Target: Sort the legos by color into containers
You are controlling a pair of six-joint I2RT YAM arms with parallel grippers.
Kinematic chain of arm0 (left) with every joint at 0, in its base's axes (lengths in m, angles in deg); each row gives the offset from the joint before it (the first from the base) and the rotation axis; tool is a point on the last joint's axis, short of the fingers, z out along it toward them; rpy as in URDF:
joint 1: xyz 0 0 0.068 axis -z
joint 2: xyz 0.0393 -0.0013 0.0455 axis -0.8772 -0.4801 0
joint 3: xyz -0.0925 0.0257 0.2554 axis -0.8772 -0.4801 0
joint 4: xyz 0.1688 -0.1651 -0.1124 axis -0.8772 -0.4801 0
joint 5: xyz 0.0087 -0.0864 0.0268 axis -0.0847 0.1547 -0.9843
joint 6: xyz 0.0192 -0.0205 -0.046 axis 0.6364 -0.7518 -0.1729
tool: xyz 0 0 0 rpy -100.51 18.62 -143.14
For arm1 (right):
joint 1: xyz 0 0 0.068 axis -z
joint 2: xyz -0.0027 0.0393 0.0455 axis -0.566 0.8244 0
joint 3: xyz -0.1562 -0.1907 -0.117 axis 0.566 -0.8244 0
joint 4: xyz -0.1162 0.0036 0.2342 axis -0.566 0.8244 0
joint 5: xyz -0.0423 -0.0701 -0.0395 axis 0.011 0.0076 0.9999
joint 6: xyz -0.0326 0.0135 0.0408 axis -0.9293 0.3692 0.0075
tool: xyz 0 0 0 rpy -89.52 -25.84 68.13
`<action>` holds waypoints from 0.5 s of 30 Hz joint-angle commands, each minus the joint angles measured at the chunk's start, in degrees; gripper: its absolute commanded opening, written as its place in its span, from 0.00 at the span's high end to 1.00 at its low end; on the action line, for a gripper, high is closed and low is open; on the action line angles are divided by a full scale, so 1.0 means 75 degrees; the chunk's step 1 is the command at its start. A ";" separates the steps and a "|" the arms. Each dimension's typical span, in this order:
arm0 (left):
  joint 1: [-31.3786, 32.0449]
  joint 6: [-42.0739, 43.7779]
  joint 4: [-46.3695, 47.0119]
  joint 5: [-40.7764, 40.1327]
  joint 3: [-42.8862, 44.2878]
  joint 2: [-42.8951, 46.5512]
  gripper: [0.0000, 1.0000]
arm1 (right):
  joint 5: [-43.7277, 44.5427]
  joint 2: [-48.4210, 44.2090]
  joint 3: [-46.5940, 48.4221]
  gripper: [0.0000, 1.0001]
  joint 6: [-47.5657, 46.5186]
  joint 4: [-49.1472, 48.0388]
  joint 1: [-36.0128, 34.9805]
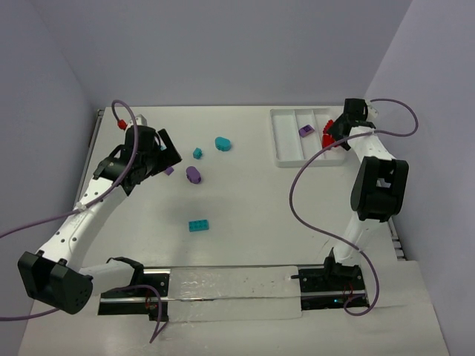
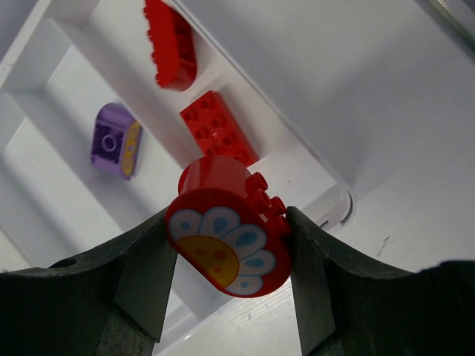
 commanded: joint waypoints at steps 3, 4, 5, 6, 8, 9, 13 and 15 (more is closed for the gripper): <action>-0.0006 0.0138 0.0343 0.0111 0.0514 -0.0236 0.01 | 0.0367 0.0431 0.0696 0.42 0.0161 0.0021 0.0061; -0.0006 0.0138 0.0356 0.0132 0.0528 -0.0263 0.01 | 0.0374 0.0492 0.0711 0.40 0.0161 0.0022 0.0061; -0.0006 0.0145 0.0365 0.0135 0.0537 -0.0287 0.01 | 0.0375 0.0528 0.0699 0.38 0.0174 0.0015 0.0061; -0.0006 0.0151 0.0370 0.0135 0.0547 -0.0311 0.01 | 0.0374 0.0553 0.0686 0.36 0.0187 0.0008 0.0061; -0.0006 0.0161 0.0370 0.0135 0.0576 -0.0359 0.01 | 0.0364 0.0582 0.0667 0.32 0.0207 -0.0001 0.0061; -0.0006 0.0177 0.0370 0.0131 0.0585 -0.0372 0.01 | 0.0336 0.0583 0.0638 0.29 0.0215 -0.0018 0.0061; -0.0006 0.0268 0.0312 0.0095 0.0652 -0.0404 0.01 | 0.0240 0.0542 0.0567 0.19 0.0246 -0.0050 0.0061; -0.0006 0.0279 0.0240 -0.0018 0.0683 -0.0338 0.01 | 0.0188 0.0444 0.0536 0.15 0.0266 -0.0048 0.0061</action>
